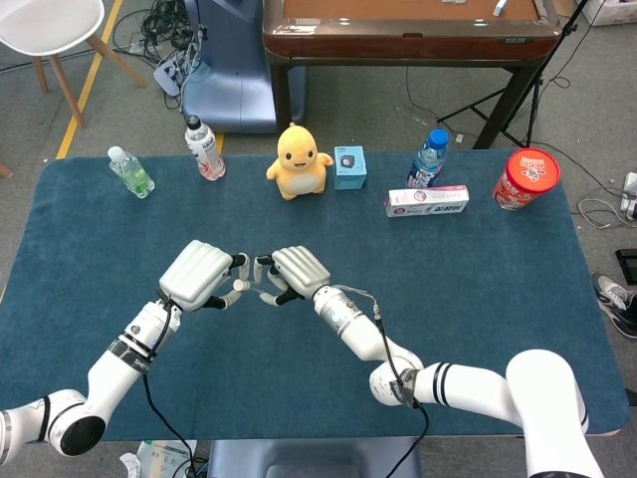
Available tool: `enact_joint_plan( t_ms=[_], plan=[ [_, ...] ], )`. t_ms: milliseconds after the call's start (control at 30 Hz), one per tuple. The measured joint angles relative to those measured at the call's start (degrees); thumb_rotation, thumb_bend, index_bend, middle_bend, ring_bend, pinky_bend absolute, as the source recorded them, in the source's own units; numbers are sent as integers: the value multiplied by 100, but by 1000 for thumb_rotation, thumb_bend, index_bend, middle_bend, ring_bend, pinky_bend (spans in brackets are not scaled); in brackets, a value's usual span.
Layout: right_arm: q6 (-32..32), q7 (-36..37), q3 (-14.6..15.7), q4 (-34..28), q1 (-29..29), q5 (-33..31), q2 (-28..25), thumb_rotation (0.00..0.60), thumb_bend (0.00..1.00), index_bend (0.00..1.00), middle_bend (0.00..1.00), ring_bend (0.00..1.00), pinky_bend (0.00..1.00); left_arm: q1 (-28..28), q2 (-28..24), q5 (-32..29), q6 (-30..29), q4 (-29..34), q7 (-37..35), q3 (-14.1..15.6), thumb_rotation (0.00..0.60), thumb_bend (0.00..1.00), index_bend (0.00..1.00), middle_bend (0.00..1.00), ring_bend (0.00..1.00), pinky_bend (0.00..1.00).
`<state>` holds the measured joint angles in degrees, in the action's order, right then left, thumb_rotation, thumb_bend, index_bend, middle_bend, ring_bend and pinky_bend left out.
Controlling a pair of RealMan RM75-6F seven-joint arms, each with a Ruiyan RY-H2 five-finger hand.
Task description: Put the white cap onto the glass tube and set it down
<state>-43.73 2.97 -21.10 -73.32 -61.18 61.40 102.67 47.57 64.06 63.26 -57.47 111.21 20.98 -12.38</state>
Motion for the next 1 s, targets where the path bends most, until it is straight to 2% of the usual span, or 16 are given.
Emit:
enact_joint_plan(
  t_ms=[433,533,700,800,900,1000],
  plan=[
    [45,-267,39,-148,-15,-159,-137,600,611,847,913,1000,1000,121,-1,-207,97,35,225,44,600,289,579,1000,1000,1000],
    [61,-331,52,-186,-23,-199,-168,600,611,847,913,1000,1000,135,-1,-241,96,45,274,61,600,288,541,1000,1000,1000],
    [87,-459,94,-241,-29,-286,-229,600,611,847,913,1000,1000,143,-57,-309,116,89,287,84,600,278,241,1000,1000,1000],
    [117,-558,124,-293,-34,-336,-299,600,611,847,913,1000,1000,139,-129,-350,162,120,228,89,600,277,122,1000,1000,999],
    [164,-698,165,-393,-39,-412,-433,600,611,847,913,1000,1000,127,-241,-376,211,158,191,110,600,277,55,990,1000,998],
    [228,-857,214,-550,-38,-538,-636,600,611,847,913,1000,1000,83,-375,-404,232,211,114,134,600,276,32,959,1000,998]
  ],
)
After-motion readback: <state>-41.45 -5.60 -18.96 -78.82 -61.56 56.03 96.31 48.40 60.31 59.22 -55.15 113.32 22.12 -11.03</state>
